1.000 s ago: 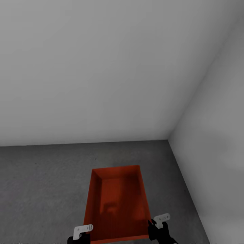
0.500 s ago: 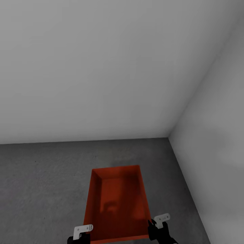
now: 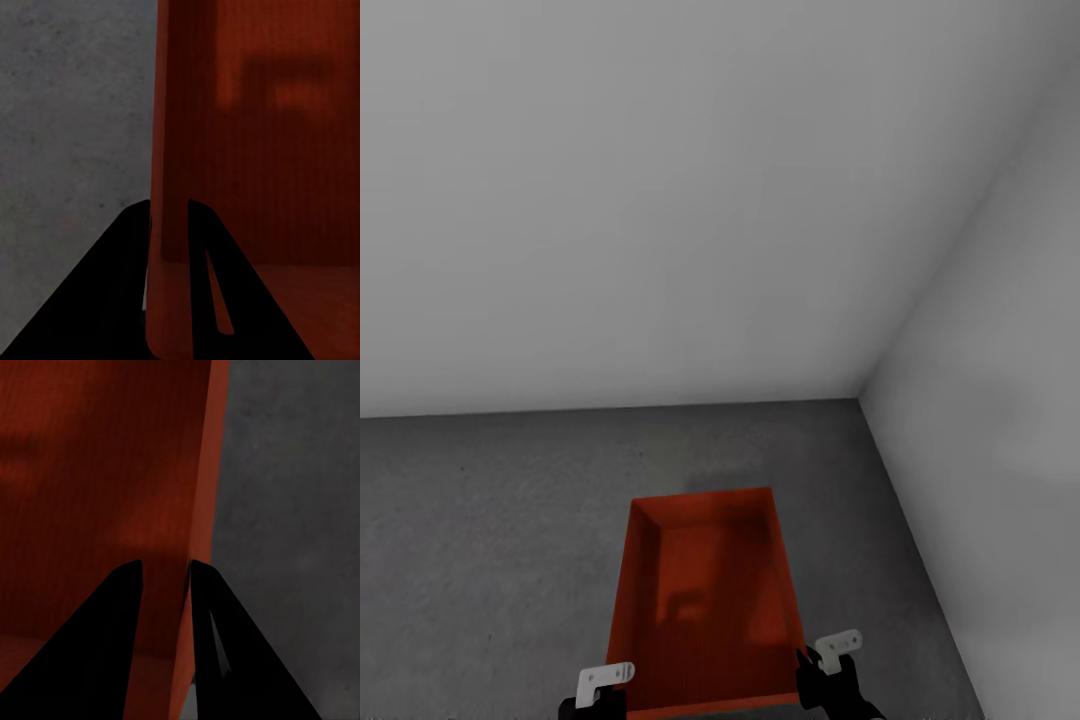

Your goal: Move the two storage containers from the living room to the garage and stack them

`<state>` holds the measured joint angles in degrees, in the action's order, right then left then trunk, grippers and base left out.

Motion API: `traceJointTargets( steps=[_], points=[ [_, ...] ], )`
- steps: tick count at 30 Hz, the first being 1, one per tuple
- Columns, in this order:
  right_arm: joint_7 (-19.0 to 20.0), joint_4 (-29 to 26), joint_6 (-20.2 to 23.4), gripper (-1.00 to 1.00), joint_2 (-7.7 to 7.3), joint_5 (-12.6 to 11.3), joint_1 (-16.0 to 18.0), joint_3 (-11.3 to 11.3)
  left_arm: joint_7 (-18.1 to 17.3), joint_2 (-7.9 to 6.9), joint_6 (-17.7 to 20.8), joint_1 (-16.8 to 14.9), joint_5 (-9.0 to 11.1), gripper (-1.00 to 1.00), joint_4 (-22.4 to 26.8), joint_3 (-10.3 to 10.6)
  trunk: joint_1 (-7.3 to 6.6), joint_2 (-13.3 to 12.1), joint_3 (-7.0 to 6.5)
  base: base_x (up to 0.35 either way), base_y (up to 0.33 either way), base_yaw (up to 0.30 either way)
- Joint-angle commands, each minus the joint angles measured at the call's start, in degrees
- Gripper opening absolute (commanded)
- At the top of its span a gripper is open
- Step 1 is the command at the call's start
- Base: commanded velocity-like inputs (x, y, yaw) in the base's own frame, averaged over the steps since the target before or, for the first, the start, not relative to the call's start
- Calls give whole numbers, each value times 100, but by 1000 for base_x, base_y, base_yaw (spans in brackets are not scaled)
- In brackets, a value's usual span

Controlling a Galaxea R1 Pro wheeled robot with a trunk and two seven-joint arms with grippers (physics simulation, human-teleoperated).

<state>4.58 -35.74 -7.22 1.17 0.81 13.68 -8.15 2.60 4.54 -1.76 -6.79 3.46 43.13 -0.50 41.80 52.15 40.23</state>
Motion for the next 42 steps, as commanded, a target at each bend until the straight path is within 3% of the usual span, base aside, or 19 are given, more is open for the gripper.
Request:
traceJointTargets(
  steps=[1,30,42],
  points=[
    [51,-12,-350,-100,349,-54,3,68,-55,47,-17,1,59,-100,-15,-47,23,44,32,0,0,0],
    [51,-12,-350,-100,349,-54,3,68,-52,49,-16,0,54,-100,-15,-47,660,1208,817,0,0,0],
    [51,-12,-350,-100,349,-54,3,68,-56,47,-10,2,58,-100,-15,-47,923,1689,1050,0,0,0]
  ],
)
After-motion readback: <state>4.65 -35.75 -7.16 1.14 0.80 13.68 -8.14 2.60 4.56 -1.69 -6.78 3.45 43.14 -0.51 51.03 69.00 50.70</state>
